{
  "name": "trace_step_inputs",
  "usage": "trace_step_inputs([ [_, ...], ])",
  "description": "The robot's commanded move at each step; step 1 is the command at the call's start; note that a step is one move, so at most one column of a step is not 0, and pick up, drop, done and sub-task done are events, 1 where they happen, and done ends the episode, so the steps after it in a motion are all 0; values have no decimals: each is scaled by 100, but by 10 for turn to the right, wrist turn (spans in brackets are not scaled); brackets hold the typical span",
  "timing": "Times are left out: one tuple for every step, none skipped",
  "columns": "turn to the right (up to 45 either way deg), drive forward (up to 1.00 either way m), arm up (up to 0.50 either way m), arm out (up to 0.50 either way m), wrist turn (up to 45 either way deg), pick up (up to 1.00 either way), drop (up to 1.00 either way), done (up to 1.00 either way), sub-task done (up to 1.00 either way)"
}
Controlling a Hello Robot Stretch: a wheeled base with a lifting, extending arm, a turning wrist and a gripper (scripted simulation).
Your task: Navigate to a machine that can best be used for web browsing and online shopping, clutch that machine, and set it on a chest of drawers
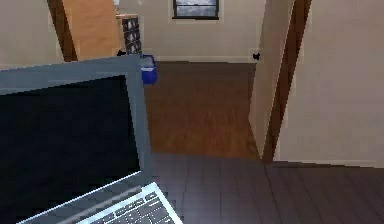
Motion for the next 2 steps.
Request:
trace_step_inputs([
  [0,100,0,0,0,0,0,0,0],
  [-30,0,0,0,0,0,0,0,0],
])
